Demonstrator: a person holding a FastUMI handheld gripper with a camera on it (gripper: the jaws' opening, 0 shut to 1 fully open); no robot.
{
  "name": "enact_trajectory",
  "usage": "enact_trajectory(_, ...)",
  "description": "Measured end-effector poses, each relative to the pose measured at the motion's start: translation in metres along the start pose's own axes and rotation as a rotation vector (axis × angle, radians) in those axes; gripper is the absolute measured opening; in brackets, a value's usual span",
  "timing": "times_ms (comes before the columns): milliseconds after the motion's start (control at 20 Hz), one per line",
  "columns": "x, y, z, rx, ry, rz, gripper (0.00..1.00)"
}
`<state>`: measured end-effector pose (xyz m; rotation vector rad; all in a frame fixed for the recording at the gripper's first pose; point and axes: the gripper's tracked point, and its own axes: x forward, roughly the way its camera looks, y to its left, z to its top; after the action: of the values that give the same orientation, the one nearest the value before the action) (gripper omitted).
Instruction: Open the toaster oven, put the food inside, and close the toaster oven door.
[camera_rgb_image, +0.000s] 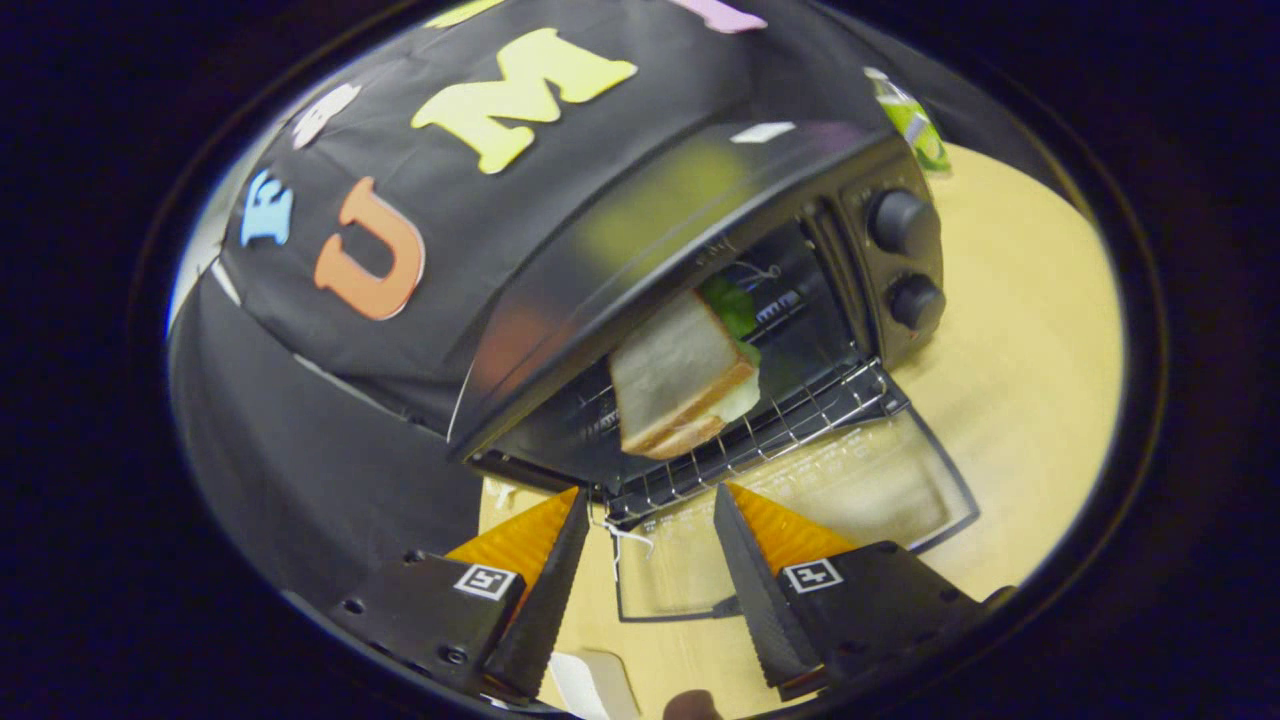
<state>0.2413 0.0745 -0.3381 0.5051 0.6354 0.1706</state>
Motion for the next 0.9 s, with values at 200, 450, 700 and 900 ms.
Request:
enact_trajectory(200,-0.044,-0.002,-0.004,-0.312,-0.046,-0.057,0.89)
enact_trajectory(450,-0.096,0.013,-0.014,-0.453,-0.106,-0.062,0.9)
enact_trajectory(700,-0.106,-0.001,-0.052,-0.502,-0.069,-0.096,0.9)
enact_trajectory(900,-0.096,-0.035,-0.087,-0.517,-0.015,-0.157,0.9)
